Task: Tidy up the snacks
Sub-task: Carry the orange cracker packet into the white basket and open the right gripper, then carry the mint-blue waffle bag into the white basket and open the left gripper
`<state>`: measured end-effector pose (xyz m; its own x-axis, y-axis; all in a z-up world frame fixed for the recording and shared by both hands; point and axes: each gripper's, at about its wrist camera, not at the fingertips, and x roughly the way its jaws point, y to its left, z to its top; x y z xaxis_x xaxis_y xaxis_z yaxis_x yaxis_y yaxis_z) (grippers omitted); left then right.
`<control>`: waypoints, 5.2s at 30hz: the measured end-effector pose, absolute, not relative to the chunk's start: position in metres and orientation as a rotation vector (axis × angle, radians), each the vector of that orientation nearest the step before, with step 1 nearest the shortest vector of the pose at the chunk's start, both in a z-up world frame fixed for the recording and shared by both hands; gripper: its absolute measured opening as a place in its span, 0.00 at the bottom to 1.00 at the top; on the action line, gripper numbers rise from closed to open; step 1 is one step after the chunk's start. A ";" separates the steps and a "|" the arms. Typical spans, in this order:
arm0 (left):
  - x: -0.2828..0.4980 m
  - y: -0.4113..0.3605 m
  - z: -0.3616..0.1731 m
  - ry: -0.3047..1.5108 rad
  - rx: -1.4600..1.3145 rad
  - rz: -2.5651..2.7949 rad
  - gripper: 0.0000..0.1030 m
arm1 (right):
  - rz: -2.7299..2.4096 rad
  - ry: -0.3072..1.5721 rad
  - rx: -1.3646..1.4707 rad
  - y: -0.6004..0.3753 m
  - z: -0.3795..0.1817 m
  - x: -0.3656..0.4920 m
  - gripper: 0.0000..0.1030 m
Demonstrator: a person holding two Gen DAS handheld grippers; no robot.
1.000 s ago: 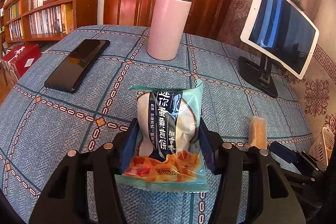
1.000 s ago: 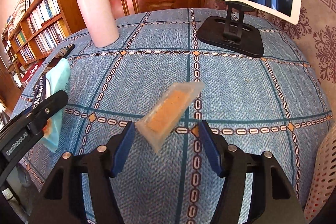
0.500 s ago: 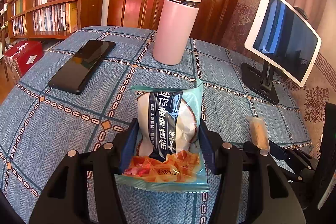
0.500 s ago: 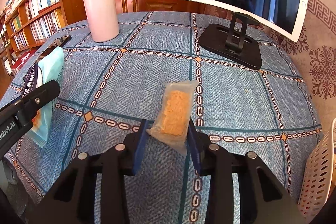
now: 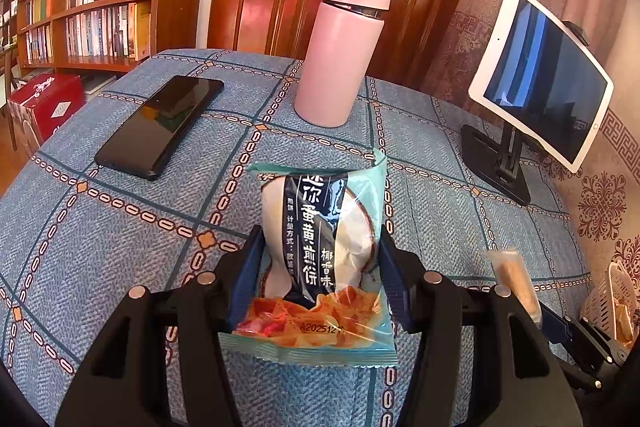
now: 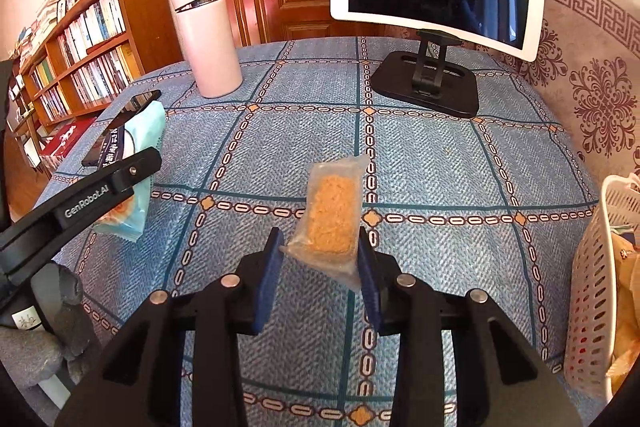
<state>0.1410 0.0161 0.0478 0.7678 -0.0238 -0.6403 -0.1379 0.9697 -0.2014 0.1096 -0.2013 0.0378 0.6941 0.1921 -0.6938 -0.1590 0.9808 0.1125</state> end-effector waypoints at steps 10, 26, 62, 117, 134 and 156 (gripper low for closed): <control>0.137 0.012 0.053 0.682 -0.251 0.042 0.55 | 0.175 0.727 0.103 -0.218 0.060 0.072 0.35; 0.112 0.002 0.093 0.584 -0.287 -0.049 0.55 | 0.124 0.651 0.131 -0.242 0.096 0.019 0.35; 0.065 -0.061 0.129 0.507 -0.230 -0.266 0.55 | -0.364 0.588 0.259 -0.422 0.097 -0.039 0.37; 0.039 -0.192 0.137 0.615 -0.066 -0.520 0.55 | -0.214 0.595 0.296 -0.420 0.034 -0.115 0.65; 0.076 -0.325 0.113 0.773 0.048 -0.652 0.57 | -0.076 0.662 0.292 -0.408 0.012 -0.113 0.69; 0.094 -0.307 0.099 0.749 0.073 -0.459 0.88 | -0.060 0.657 0.346 -0.417 0.012 -0.121 0.70</control>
